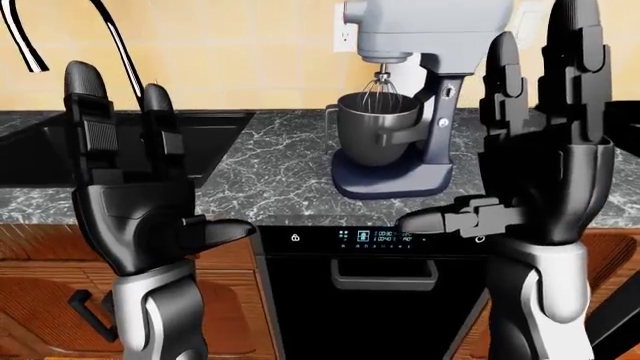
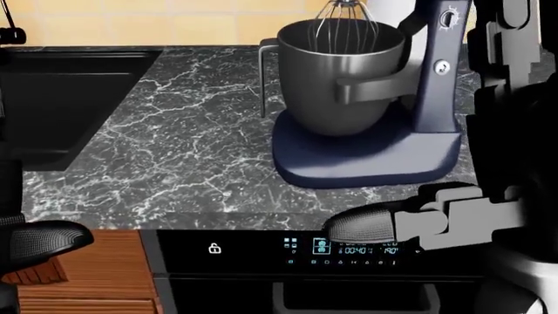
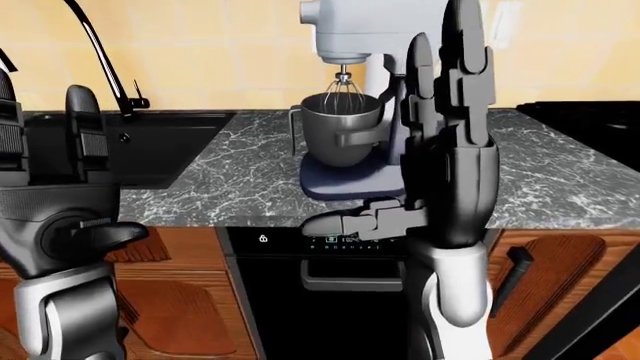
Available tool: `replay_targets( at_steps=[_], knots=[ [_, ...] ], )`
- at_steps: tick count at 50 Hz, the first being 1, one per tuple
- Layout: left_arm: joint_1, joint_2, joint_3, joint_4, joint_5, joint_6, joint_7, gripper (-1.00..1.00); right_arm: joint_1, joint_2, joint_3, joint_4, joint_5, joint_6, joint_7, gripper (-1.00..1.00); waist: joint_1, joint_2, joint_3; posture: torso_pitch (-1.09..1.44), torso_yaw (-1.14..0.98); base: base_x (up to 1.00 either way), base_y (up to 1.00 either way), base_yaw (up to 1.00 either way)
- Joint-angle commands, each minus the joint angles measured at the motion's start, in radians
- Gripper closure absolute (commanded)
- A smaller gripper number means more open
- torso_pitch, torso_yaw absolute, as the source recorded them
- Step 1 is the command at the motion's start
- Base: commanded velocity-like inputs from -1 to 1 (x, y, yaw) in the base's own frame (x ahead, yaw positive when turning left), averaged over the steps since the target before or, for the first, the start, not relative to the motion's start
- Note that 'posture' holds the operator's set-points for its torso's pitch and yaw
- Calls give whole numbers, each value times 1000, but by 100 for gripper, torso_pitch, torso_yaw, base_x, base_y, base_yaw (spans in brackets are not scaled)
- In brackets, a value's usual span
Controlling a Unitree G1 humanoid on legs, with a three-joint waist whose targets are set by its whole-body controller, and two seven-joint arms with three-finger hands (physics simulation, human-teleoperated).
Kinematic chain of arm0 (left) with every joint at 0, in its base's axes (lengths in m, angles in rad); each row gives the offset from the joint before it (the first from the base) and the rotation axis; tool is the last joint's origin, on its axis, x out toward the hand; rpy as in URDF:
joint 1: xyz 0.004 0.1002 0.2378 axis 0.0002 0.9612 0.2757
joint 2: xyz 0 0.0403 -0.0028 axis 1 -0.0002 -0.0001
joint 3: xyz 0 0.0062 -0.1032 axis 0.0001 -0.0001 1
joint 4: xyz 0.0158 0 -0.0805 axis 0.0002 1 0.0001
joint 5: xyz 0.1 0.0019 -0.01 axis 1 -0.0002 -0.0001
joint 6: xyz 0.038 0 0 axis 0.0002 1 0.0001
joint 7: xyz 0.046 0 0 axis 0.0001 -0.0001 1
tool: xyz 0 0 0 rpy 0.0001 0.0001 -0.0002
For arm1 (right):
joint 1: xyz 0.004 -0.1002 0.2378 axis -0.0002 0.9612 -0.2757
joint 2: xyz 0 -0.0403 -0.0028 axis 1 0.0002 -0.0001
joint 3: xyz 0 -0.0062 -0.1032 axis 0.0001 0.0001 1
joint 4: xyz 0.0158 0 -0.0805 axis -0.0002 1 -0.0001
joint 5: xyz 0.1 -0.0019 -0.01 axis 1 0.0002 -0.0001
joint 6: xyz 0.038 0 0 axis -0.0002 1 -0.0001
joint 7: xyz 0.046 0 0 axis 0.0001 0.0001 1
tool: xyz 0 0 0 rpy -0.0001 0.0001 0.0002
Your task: Open the stand mixer head.
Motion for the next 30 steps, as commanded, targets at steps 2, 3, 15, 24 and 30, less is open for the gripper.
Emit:
replay_targets(
  at_steps=[2,3,15,24,30],
  knots=[
    [-20,4,-1,-22,2,-16,-7,-100,-21,-22,-26,-54,38,86,8,-100,0,-2,-4,-30,0,0,0,0],
    [-21,4,-1,-21,3,-16,-7,-100,-26,-25,-36,-65,60,120,7,-100,1,-3,-4,-30,0,0,0,0],
    [-16,2,-3,-17,7,-22,-10,-100,-24,-88,-123,-104,161,322,-5,-100,1,-9,-12,-30,0,0,0,0],
    [-23,3,0,-8,6,-22,-10,-100,17,-112,-177,-142,208,397,24,-100,1,-11,-17,-30,0,0,0,0],
    [-33,6,1,-4,7,-18,-8,-100,24,-126,-207,-186,229,451,28,-100,-1,-12,-18,-30,0,0,0,0]
  ],
)
